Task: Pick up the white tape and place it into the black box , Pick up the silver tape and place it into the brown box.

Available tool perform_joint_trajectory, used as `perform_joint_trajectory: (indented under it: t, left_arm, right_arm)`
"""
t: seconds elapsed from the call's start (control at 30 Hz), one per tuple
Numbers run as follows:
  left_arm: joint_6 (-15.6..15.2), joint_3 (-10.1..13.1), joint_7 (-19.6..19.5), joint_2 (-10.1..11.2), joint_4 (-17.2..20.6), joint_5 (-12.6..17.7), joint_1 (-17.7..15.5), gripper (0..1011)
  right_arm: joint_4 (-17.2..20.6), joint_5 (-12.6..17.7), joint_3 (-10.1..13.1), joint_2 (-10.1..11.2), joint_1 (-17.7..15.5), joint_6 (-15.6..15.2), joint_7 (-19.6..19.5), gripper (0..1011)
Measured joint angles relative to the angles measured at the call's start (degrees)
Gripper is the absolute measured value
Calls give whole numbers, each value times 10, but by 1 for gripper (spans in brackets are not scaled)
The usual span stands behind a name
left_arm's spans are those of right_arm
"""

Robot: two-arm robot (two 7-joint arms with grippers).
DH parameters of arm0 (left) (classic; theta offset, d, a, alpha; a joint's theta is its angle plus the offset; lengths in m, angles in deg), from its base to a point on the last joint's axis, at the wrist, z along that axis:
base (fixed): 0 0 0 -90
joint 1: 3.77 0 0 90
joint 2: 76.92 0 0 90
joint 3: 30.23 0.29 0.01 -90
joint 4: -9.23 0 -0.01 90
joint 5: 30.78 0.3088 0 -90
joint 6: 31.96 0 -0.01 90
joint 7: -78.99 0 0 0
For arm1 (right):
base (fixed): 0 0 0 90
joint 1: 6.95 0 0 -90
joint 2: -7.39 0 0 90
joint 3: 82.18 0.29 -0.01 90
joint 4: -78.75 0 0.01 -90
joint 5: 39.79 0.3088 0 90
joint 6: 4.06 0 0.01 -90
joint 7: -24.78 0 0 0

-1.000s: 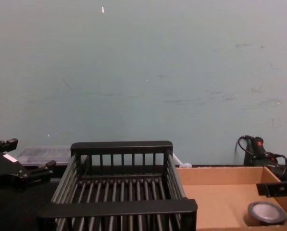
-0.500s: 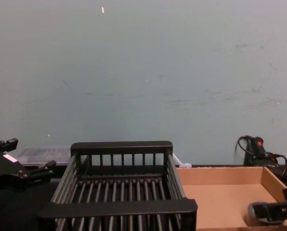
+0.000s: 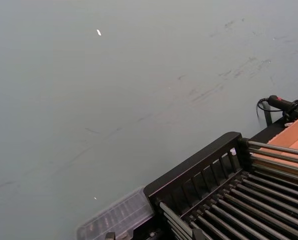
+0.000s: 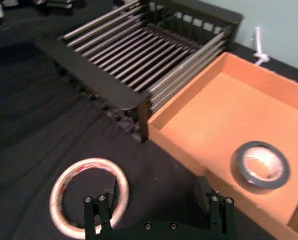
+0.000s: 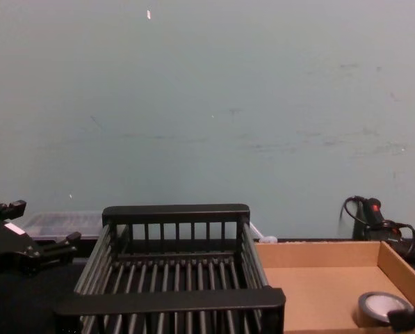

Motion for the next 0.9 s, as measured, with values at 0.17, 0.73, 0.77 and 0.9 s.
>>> perform_joint_trajectory:
  t: [0.17,0.73,0.77,0.9]
  left_arm:
    - [0,0,0,0,0,0,0,1001]
    - [0,0,0,0,0,0,0,1001]
    - [0,0,0,0,0,0,0,1001]
    - [0,0,0,0,0,0,0,1001]
  right_arm:
    - [5,-2,-22,11,-1,3,10,1002]
    - [-9,-16,-68,12,15,7,20,1002]
    - [-12,-17,-70,11,16,8,20,1002]
    - [-19,-23,-76,7,19,13,20,1002]
